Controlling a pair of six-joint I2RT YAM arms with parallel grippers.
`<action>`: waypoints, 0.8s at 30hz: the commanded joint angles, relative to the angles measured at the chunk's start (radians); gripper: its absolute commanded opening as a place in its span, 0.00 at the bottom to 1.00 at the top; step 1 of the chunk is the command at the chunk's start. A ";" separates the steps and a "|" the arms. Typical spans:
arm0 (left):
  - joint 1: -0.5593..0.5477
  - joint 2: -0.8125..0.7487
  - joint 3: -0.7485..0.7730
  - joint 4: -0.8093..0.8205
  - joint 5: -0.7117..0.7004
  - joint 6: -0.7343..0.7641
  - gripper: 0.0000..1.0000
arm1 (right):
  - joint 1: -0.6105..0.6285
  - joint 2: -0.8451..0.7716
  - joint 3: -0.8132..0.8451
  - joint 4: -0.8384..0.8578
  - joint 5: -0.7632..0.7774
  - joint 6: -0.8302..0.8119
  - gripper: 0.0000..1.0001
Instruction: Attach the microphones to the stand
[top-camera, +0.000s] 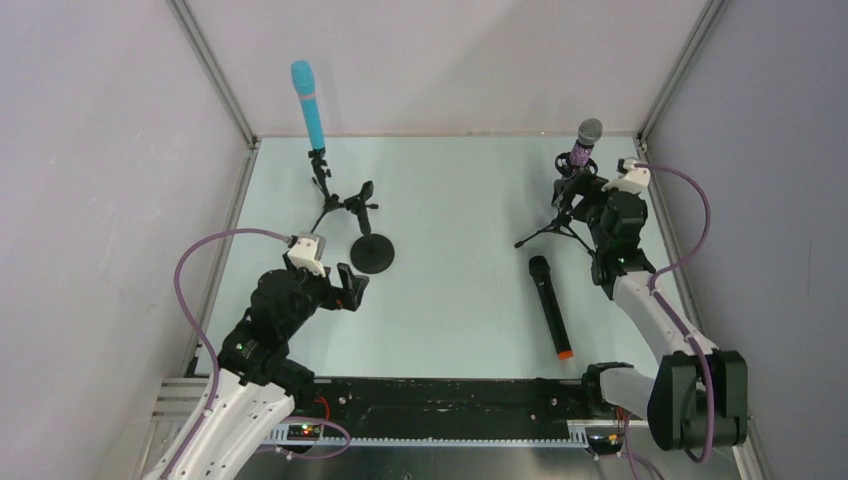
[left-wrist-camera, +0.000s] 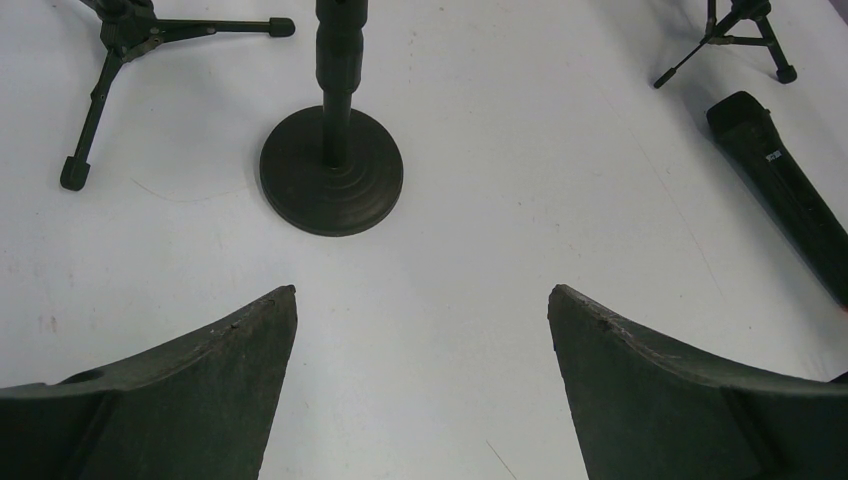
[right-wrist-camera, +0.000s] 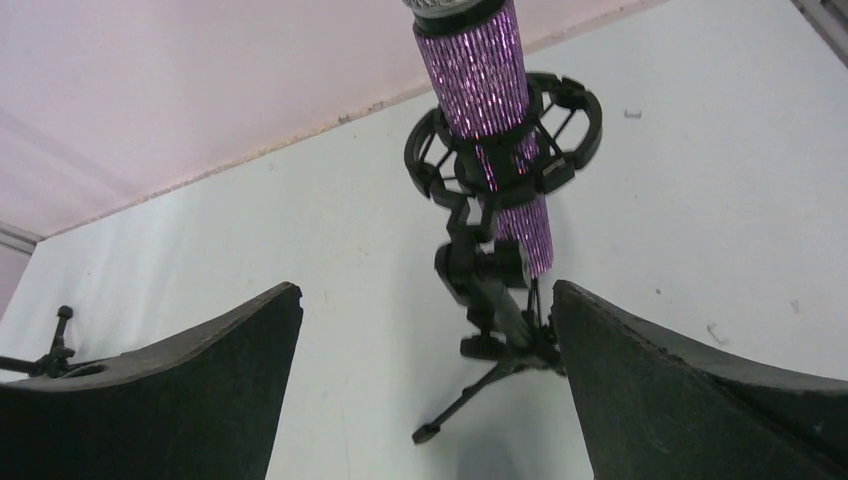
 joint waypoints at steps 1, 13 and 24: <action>0.002 0.010 0.004 0.023 -0.001 -0.015 0.98 | -0.001 -0.105 -0.032 -0.103 0.007 0.052 0.99; 0.003 0.078 0.010 0.022 0.020 -0.027 0.98 | 0.000 -0.376 -0.156 -0.287 -0.112 0.126 0.99; 0.003 0.148 0.073 0.042 -0.034 -0.080 0.98 | 0.001 -0.533 -0.288 -0.416 -0.235 0.198 1.00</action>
